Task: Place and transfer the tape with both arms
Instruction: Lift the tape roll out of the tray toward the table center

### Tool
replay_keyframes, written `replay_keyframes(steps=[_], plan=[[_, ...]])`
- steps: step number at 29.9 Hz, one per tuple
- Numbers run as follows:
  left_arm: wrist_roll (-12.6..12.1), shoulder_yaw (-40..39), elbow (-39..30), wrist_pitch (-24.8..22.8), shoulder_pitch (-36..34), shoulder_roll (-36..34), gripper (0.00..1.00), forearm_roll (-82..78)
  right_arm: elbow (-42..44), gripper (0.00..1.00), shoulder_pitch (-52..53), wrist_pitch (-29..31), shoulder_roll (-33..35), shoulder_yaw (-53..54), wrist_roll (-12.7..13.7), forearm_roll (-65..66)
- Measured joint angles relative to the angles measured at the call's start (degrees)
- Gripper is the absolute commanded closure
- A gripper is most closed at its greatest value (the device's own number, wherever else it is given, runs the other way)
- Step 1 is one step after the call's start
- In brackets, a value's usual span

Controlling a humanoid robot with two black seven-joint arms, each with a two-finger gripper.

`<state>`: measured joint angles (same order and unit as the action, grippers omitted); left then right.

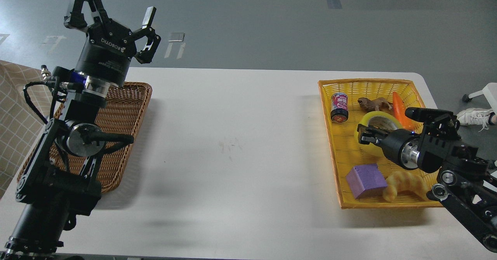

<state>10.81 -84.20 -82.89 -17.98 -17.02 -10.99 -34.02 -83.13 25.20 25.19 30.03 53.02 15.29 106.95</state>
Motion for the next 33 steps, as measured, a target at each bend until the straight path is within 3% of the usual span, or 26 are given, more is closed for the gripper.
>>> replay_keyframes(steps=[6,14,22,33], plan=[[0.00,-0.09,-0.07,0.05,0.05,0.00,0.02,0.01,0.75,0.77,8.39,2.74,-0.78,-0.23,-0.65,-2.29],[0.00,-0.06,-0.10,0.07,0.01,-0.02,0.02,-0.05,3.52,0.77,15.71,2.82,-11.44,-0.66,-0.09,-8.26],[0.00,-0.26,-0.18,0.14,0.02,-0.13,0.02,-0.08,4.69,0.77,16.30,2.82,-19.86,-3.67,-0.06,-8.45],[0.00,-0.62,-0.16,0.14,0.23,-0.25,0.02,0.08,10.44,0.78,15.42,2.81,-25.59,-11.23,-0.41,-8.19]])
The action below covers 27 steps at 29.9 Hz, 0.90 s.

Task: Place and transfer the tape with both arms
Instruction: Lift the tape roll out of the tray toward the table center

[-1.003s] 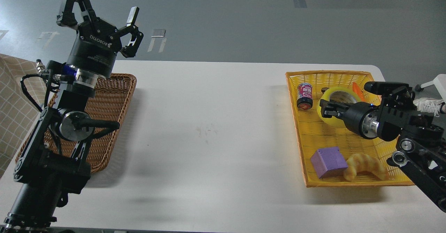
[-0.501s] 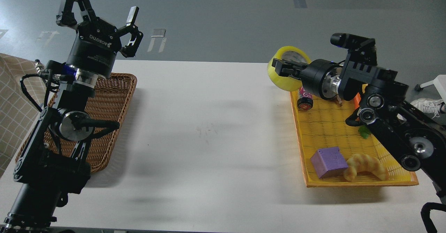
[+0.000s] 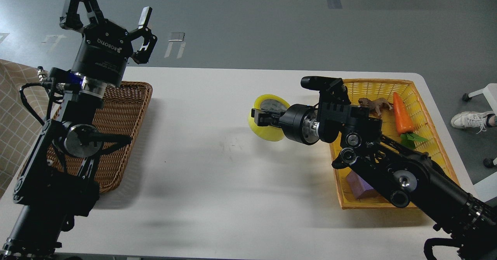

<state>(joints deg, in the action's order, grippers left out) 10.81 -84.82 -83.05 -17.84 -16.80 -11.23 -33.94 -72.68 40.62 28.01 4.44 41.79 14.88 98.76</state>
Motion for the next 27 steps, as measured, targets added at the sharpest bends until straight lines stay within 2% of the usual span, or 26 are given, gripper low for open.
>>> replay_keyframes(steps=[8,15,26,27], plan=[[0.00,-0.70,0.06,-0.09,0.14,-0.10,0.02,0.15,1.73,0.77,-0.84,-0.01,-2.77,-0.99,-0.13,0.12],[0.09,-1.08,0.08,-0.10,0.33,-0.26,0.02,0.51,2.11,0.68,-1.33,-0.01,-3.40,-0.94,-0.13,-0.20],[0.19,-1.50,0.14,-0.12,0.39,-0.80,0.02,0.65,1.48,0.68,-3.81,-0.02,-3.82,-0.62,-0.13,-0.36],[0.22,-1.53,0.15,-0.15,0.42,-0.81,0.02,0.65,1.49,0.65,-3.93,-0.01,-4.00,-0.60,-0.13,-0.36]])
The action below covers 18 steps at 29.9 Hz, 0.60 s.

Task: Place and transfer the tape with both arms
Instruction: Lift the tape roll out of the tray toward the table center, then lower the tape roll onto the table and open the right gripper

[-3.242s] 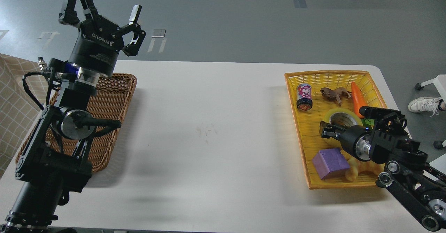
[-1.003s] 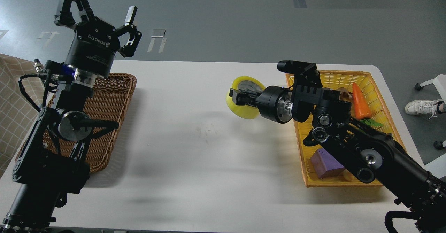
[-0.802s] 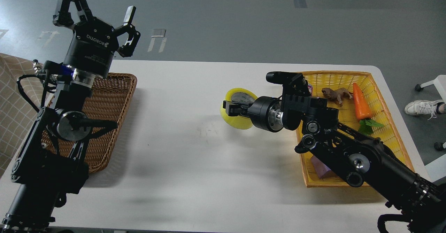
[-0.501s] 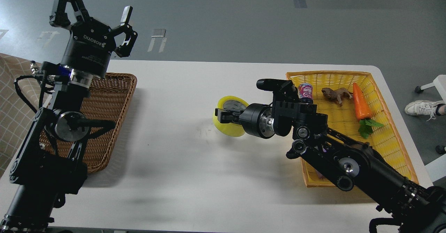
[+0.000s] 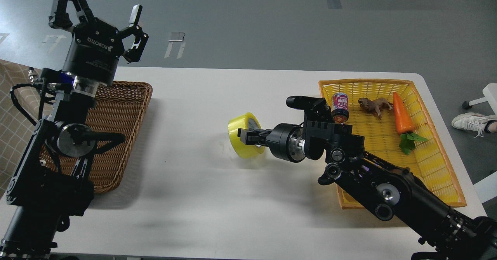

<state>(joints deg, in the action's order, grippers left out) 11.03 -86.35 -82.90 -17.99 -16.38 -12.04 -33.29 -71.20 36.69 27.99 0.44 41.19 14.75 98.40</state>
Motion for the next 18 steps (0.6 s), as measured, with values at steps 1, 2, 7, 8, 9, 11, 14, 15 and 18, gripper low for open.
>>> replay_keyframes(steps=[1,2,7,8,9,11,14,15,18], plan=[[0.04,-0.02,0.01,-0.01,0.02,0.00,0.02,0.00,0.00,0.62,-0.07,0.00,-0.17,0.03,0.00,0.00],[0.07,-0.03,0.01,-0.02,0.04,0.00,0.02,0.00,0.07,0.60,-0.09,0.00,-0.27,0.06,0.00,0.00],[0.12,-0.04,0.02,-0.04,0.11,-0.01,0.02,0.00,0.41,0.39,-0.29,0.00,-0.43,0.09,0.00,0.04],[0.12,-0.05,0.02,-0.04,0.11,0.00,0.02,0.00,0.43,0.37,-0.42,0.00,-0.43,0.09,0.02,0.08],[0.12,-0.04,0.02,-0.04,0.11,0.00,0.02,0.00,0.44,0.34,-0.54,0.00,-0.43,0.07,0.06,0.12],[0.13,-0.05,0.02,-0.04,0.11,0.00,0.02,0.00,0.51,0.30,-0.76,0.00,-0.44,0.05,0.13,0.20],[0.13,-0.01,0.02,-0.04,0.11,0.06,0.02,0.00,0.63,0.24,-0.99,0.00,-0.44,-0.03,0.26,0.35],[0.13,-0.01,0.02,-0.04,0.11,0.07,0.02,0.00,0.66,0.24,-1.08,0.00,-0.44,-0.05,0.30,0.40],[0.13,0.00,0.02,-0.03,0.11,0.08,0.02,0.00,0.71,0.24,-1.24,0.00,-0.44,-0.05,0.36,0.49]])
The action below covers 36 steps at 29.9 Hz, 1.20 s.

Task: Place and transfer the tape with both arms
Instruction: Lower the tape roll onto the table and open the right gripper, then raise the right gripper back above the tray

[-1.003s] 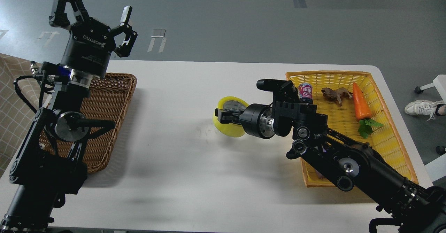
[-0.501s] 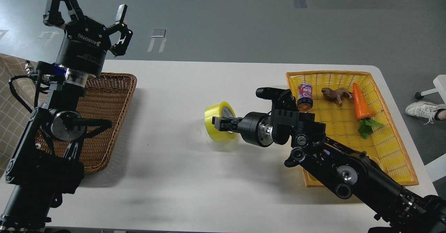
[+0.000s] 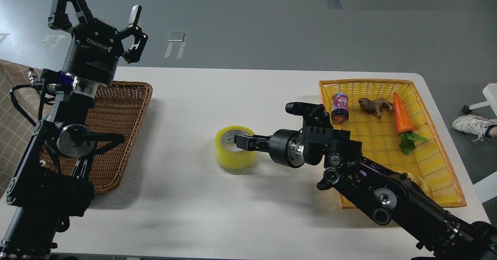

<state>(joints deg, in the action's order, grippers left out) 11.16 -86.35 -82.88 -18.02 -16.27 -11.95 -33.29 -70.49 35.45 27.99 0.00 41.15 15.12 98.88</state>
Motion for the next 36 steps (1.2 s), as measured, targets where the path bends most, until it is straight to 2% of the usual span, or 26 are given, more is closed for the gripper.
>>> replay_keyframes(steps=[26,30,36], plan=[[0.35,-0.04,0.09,0.22,-0.08,0.02,0.02,0.05,-0.25,0.19,0.65,0.00,0.00,3.18,0.00,-0.01],[0.35,-0.04,0.09,0.22,-0.08,0.02,0.02,0.05,-0.34,0.05,0.59,-0.44,0.00,3.97,0.00,-0.09],[0.34,0.36,-0.06,-0.99,-0.07,-1.32,0.02,-0.51,-0.71,0.05,0.62,-3.61,0.00,5.62,0.11,-0.39]])
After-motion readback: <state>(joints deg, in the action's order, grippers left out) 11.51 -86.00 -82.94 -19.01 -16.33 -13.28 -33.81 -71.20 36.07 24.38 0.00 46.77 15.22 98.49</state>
